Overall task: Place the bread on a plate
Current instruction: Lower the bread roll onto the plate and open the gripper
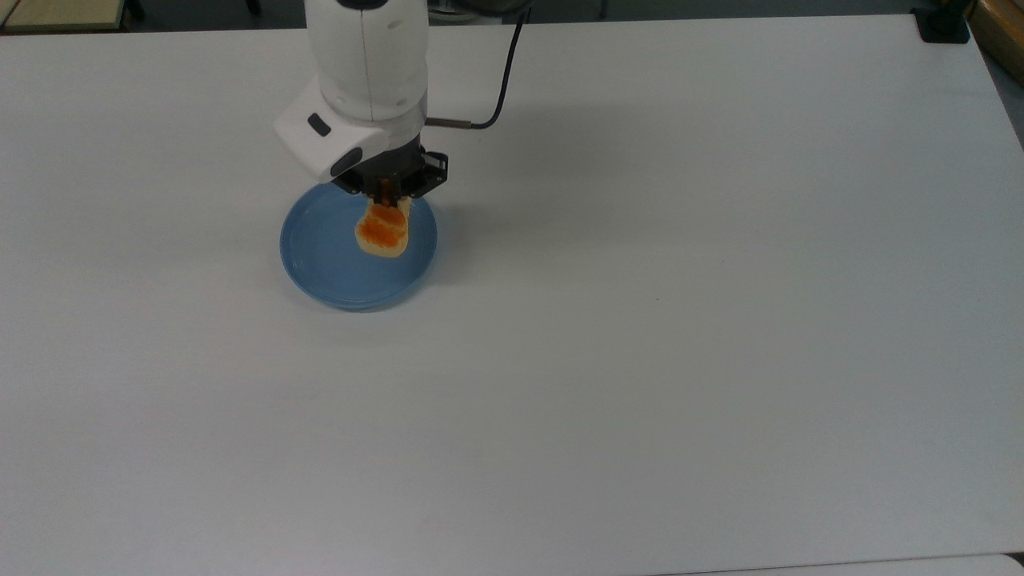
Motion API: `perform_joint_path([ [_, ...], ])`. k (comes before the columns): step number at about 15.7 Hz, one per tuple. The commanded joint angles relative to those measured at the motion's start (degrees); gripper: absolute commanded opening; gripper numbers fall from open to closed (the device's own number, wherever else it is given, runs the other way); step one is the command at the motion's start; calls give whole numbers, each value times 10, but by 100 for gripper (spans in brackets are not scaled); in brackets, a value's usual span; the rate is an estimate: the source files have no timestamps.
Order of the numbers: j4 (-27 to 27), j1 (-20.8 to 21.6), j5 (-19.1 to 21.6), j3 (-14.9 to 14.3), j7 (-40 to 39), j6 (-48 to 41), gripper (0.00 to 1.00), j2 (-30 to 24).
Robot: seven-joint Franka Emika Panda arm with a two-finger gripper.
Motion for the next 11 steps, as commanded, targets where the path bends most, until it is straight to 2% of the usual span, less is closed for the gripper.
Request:
perform_joint_path([
  [1,-74,5,-7,-25,-12,79,13,-3],
  [3,-101,2,-9,-31,-12,128,13,5],
  [5,-109,1,-11,-41,-13,135,13,14],
  [9,-115,-1,-13,-42,-29,141,15,25],
  [10,-116,0,-13,-42,-29,141,19,26],
  [11,-116,0,-13,-42,-29,141,31,26],
])
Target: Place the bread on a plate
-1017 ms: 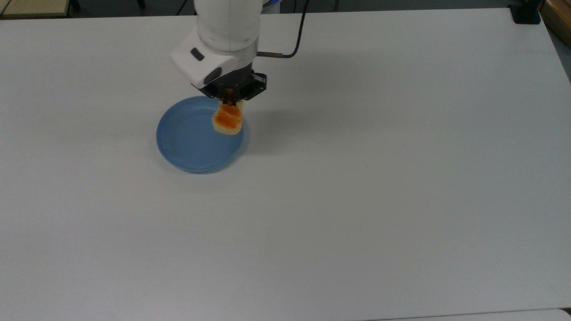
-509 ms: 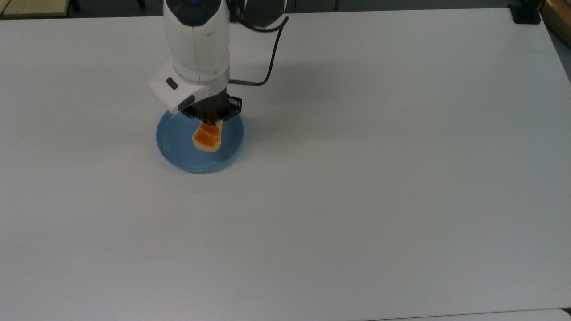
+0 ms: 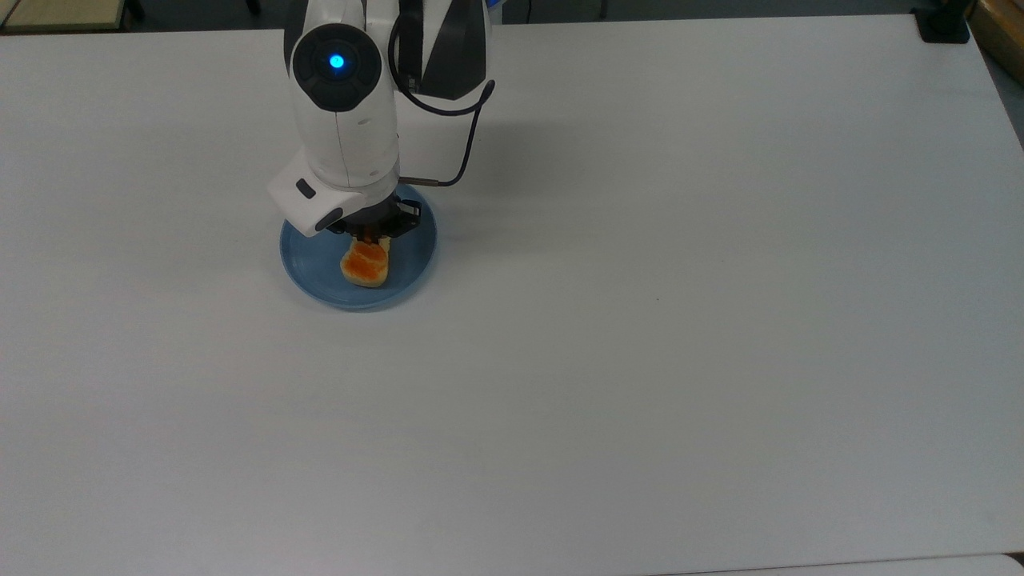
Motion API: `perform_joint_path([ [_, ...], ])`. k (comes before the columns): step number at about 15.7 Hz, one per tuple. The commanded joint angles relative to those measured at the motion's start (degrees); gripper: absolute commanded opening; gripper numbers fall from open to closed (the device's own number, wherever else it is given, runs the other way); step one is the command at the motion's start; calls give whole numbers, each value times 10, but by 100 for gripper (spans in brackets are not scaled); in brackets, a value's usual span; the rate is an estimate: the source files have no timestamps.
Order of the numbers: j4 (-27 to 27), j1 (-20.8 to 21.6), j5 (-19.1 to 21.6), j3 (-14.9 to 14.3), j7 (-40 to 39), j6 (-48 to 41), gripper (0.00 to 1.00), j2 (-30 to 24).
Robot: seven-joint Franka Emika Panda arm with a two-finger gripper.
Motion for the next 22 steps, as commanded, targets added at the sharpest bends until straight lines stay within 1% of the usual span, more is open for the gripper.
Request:
perform_joint_path([
  [1,-16,3,-11,-5,-10,15,80,-9],
  [2,-16,3,-11,-5,-5,13,100,-9],
  [5,-15,3,-12,-12,-5,11,100,-10],
  [8,-13,3,-11,-12,-4,8,100,-11],
  [10,-9,3,-11,-12,-4,-9,100,-22],
  [12,17,3,-9,-12,-4,-54,100,-41],
  [14,64,2,-6,-15,-4,-121,100,-53],
  [15,90,0,-1,-20,-4,-154,100,-59],
  [17,124,-1,7,-29,-4,-209,100,-79],
  [20,143,4,8,-30,11,-243,100,-121],
  [21,143,8,8,-33,21,-243,100,-139],
  [22,141,18,9,-45,25,-244,100,-154],
])
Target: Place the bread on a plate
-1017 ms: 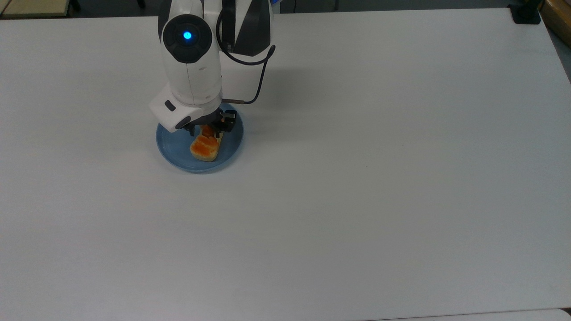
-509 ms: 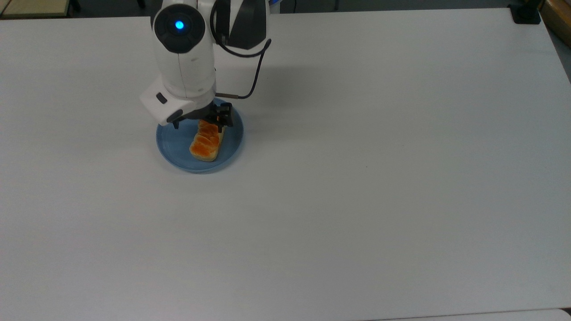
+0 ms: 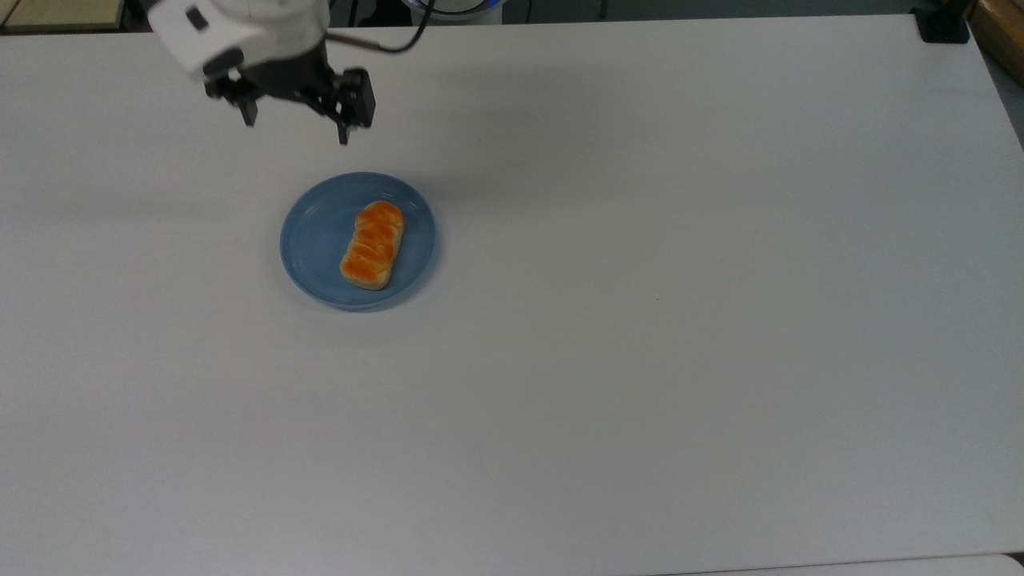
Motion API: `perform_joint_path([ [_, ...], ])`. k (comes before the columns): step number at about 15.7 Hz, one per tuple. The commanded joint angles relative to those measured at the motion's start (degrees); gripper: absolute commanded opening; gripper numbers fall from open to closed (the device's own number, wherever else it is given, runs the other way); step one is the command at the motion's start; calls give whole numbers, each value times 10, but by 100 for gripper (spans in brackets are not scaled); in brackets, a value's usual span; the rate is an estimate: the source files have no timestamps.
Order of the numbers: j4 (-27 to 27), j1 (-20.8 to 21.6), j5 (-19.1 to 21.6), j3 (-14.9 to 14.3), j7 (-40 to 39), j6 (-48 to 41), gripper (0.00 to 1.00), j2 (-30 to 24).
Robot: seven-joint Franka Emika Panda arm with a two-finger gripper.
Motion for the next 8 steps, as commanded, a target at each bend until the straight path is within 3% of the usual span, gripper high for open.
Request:
perform_joint_path([
  [1,-12,43,16,-46,21,-15,100,-63],
  [3,-12,102,45,-116,19,-15,100,-77],
  [4,-12,122,60,-137,20,-15,100,-83],
  [8,-19,149,83,-168,11,-7,100,-91],
])
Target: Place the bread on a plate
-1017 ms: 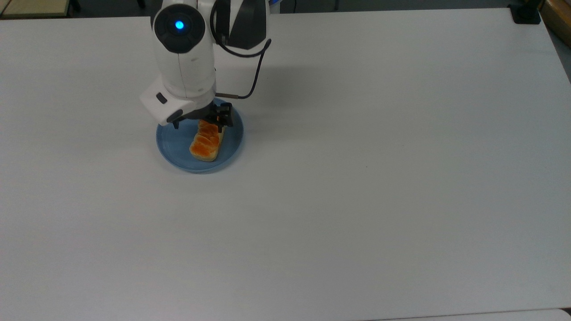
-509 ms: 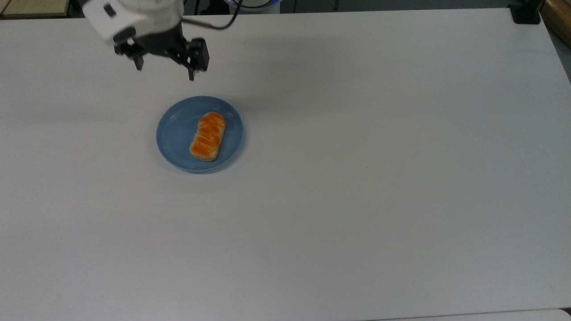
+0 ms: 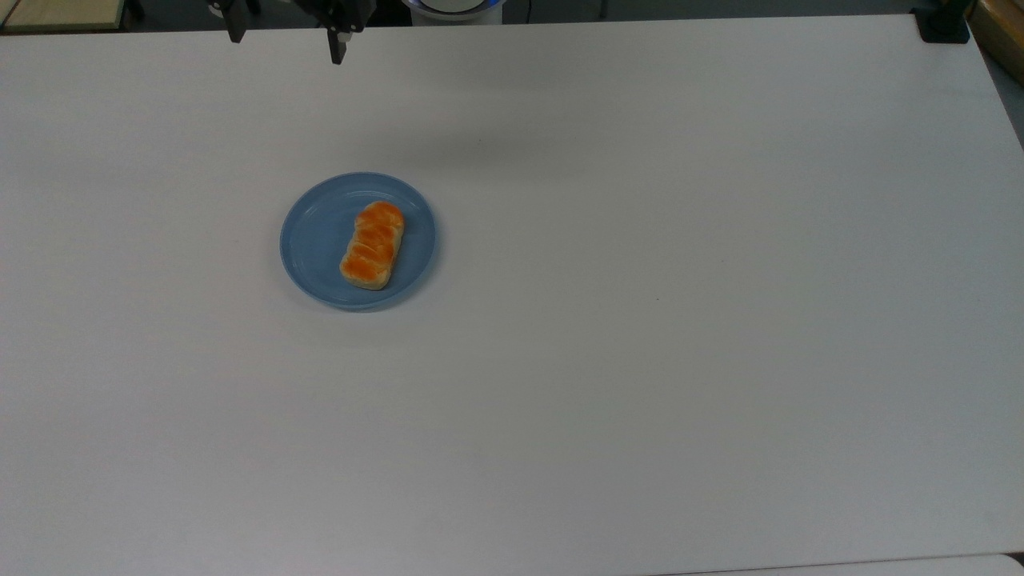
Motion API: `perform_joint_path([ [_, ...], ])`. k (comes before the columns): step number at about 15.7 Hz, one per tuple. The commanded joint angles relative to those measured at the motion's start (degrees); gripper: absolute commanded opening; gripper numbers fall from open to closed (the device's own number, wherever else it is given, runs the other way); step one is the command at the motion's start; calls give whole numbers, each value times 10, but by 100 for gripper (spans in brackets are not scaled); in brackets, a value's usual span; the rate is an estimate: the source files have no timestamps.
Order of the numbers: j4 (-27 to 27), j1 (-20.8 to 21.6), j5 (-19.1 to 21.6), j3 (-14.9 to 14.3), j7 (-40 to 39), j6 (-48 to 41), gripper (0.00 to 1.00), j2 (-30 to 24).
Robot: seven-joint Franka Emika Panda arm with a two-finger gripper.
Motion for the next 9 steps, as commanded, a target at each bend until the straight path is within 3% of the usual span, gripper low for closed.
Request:
perform_joint_path([
  [1,-24,27,20,-29,-13,1,100,-12],
  [4,-32,22,20,-28,-96,9,100,-12],
  [9,-44,9,28,-21,-130,27,100,-14],
])
